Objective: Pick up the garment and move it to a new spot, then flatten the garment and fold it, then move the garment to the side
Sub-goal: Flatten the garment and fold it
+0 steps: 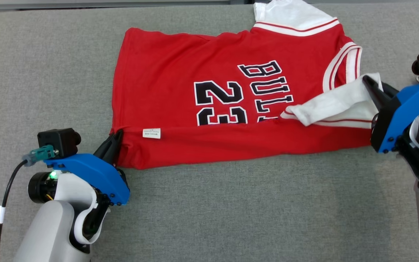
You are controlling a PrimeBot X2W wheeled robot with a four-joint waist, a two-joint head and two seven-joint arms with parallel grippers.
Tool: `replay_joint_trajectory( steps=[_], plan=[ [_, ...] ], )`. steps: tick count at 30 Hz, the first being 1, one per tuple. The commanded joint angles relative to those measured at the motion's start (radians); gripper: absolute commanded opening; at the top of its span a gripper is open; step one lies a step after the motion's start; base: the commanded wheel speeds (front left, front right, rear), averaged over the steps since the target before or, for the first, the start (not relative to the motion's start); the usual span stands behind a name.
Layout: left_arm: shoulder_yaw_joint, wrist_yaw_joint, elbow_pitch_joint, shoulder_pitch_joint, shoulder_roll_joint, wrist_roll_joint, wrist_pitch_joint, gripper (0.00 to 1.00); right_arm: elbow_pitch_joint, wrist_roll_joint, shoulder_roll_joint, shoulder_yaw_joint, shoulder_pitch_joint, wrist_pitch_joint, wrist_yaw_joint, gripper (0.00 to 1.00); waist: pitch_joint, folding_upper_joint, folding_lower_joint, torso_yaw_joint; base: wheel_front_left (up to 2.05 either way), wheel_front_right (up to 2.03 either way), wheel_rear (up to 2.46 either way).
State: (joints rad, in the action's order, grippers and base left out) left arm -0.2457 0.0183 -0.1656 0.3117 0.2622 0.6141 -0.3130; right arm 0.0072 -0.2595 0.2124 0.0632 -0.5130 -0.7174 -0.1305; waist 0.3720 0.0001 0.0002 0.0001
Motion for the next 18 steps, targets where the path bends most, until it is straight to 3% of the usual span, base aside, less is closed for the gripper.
replay_joint_trajectory(
  steps=[1, 7, 8, 9, 10, 18],
  plan=[
    [-0.003, 0.002, -0.012, 0.024, -0.002, -0.006, 0.012, 0.0, 0.019, -0.003, 0.011, -0.004, -0.03, 0.022, -0.001, 0.0, 0.007, -0.0001, -0.0002, 0.007, 0.0, 0.0, 0.0],
    [-0.01, 0.015, -0.044, 0.05, -0.009, -0.008, 0.04, 0.0, 0.085, 0.007, 0.024, -0.019, -0.065, 0.074, -0.001, 0.0, 0.013, -0.0001, -0.0002, 0.02, 0.0, 0.0, 0.0],
    [-0.01, 0.015, -0.046, 0.055, -0.012, -0.009, 0.048, 0.05, 0.093, 0.004, 0.027, -0.028, -0.067, 0.082, -0.001, 0.33, 0.013, -0.0001, -0.0002, 0.021, 0.0, 0.0, 0.0],
    [-0.012, 0.017, -0.051, 0.058, -0.011, -0.015, 0.055, 0.88, 0.101, 0.0, 0.029, -0.033, -0.068, 0.091, -0.001, 1.0, 0.013, -0.0001, -0.0002, 0.022, 0.0, 0.0, 0.0],
    [-0.014, 0.018, -0.059, 0.06, -0.013, -0.015, 0.059, 1.0, 0.108, -0.008, 0.029, -0.039, -0.071, 0.106, -0.001, 1.0, 0.01, -0.0001, -0.0002, 0.023, 0.0, 0.0, 0.0],
    [-0.024, 0.008, -0.086, 0.015, 0.006, -0.063, 0.143, 1.0, 0.117, -0.045, 0.043, -0.028, -0.015, 0.195, -0.001, 1.0, -0.05, -0.0001, -0.0002, 0.026, 0.0, 0.0, 0.0]
  ],
)
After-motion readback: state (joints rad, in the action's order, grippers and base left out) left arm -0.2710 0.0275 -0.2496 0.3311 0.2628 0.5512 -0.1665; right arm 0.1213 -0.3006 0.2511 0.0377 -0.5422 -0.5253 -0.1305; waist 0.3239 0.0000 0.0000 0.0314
